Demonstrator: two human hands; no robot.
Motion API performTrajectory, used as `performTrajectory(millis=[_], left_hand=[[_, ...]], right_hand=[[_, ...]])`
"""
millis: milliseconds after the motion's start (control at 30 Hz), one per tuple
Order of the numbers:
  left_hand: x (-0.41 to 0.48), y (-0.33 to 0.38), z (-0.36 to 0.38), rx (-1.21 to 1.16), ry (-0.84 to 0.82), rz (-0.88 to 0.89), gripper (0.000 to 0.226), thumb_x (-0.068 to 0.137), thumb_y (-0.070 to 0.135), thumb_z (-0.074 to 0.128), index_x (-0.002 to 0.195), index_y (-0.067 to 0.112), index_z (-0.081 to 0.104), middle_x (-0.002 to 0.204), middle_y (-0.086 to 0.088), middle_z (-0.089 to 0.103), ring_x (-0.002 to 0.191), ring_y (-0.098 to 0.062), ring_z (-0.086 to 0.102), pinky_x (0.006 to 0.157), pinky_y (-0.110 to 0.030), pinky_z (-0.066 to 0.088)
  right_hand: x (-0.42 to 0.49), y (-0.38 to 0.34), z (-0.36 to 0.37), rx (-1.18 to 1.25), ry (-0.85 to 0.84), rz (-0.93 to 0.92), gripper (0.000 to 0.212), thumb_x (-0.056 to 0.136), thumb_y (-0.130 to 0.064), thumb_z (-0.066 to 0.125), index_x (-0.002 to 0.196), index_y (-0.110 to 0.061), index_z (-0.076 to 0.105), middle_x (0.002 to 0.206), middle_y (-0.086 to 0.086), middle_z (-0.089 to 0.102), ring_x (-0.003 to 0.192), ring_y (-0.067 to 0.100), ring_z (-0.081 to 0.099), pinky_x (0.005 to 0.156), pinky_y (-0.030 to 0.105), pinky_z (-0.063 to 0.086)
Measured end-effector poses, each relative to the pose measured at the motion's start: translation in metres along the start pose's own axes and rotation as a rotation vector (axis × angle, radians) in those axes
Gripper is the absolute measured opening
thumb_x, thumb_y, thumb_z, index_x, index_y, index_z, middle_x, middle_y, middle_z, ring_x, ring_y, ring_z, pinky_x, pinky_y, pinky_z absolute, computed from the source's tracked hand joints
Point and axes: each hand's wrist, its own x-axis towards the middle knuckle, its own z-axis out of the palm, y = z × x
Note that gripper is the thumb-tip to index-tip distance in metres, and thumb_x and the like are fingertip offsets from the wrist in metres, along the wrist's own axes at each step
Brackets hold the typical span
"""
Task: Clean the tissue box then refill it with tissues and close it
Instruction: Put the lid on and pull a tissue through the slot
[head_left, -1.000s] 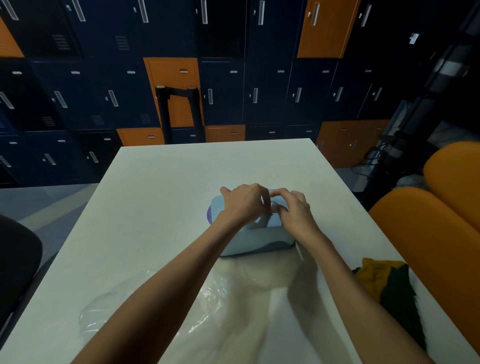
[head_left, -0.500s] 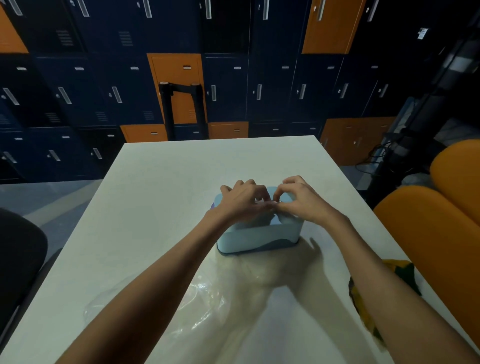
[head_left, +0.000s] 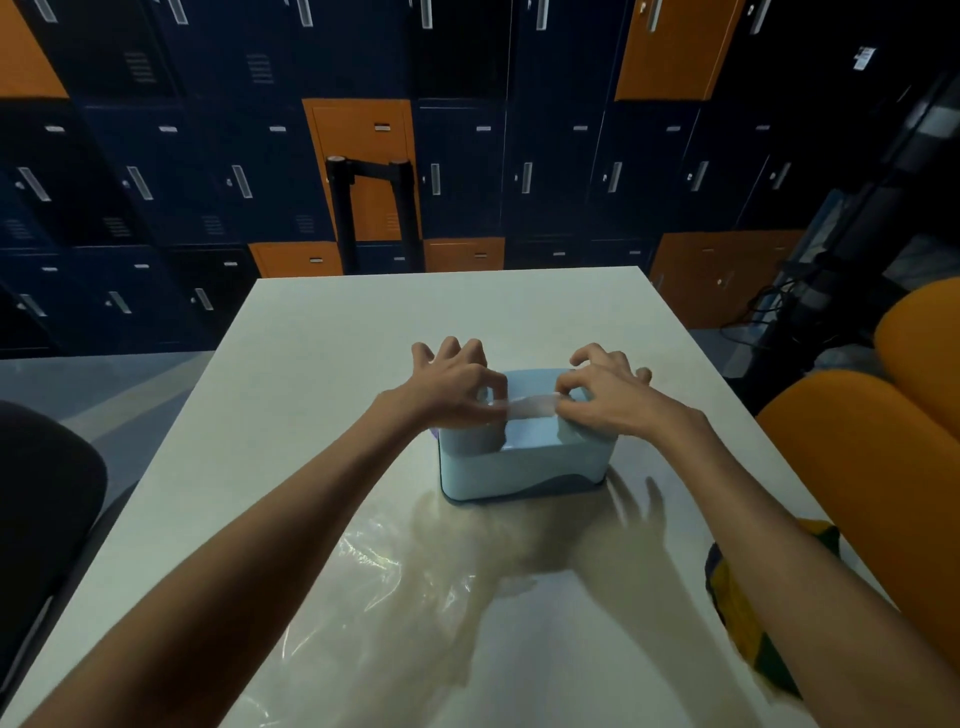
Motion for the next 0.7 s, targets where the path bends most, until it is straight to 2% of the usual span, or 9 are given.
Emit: performTrajectory(millis=[133, 267, 400, 567, 700], left_hand=[[-0.003, -0.008, -0.006, 0.017, 0.035, 0.042, 0.022, 0.091, 0.048, 0.056, 0.108, 0.038, 0.063, 0.118, 0.001, 0.042, 0.116, -0.019, 0.032, 0.097, -0.045, 0.022], [-0.001, -0.001, -0.004, -0.138, 0.026, 0.023, 0.011, 0.094, 0.042, 0.054, 0.101, 0.037, 0.061, 0.123, 0.002, 0.044, 0.116, -0.017, 0.031, 0.097, -0.043, 0.022], [-0.003, -0.011, -0.007, -0.037, 0.036, 0.026, 0.020, 0.093, 0.046, 0.053, 0.107, 0.037, 0.064, 0.120, 0.002, 0.044, 0.117, -0.018, 0.032, 0.095, -0.043, 0.022], [-0.001, -0.007, -0.011, -0.004, 0.017, 0.052, 0.025, 0.091, 0.049, 0.055, 0.108, 0.034, 0.065, 0.127, 0.002, 0.043, 0.120, -0.018, 0.031, 0.100, -0.045, 0.021], [-0.003, -0.017, -0.013, 0.137, 0.020, 0.090, 0.032, 0.088, 0.055, 0.056, 0.115, 0.038, 0.063, 0.130, 0.003, 0.042, 0.123, -0.018, 0.031, 0.103, -0.049, 0.022]], right_hand=[[0.002, -0.001, -0.003, -0.024, 0.047, -0.030, 0.018, 0.092, -0.034, 0.055, 0.102, -0.026, 0.068, 0.138, 0.001, 0.036, 0.126, 0.021, 0.030, 0.104, 0.050, 0.026], [0.003, -0.002, -0.001, 0.044, 0.092, -0.039, 0.017, 0.090, -0.035, 0.059, 0.098, -0.024, 0.069, 0.133, -0.002, 0.040, 0.120, 0.017, 0.035, 0.101, 0.046, 0.033], [-0.002, 0.009, 0.001, 0.126, 0.104, -0.019, 0.010, 0.090, -0.037, 0.060, 0.094, -0.029, 0.066, 0.126, -0.003, 0.043, 0.116, 0.015, 0.037, 0.097, 0.041, 0.033], [-0.002, 0.005, 0.002, 0.165, 0.117, -0.043, 0.004, 0.087, -0.035, 0.063, 0.085, -0.032, 0.062, 0.120, -0.006, 0.043, 0.112, 0.012, 0.039, 0.100, 0.048, 0.040], [-0.006, 0.013, -0.001, 0.190, 0.107, -0.023, 0.006, 0.086, -0.037, 0.065, 0.090, -0.033, 0.061, 0.122, -0.003, 0.043, 0.115, 0.017, 0.040, 0.100, 0.048, 0.039]])
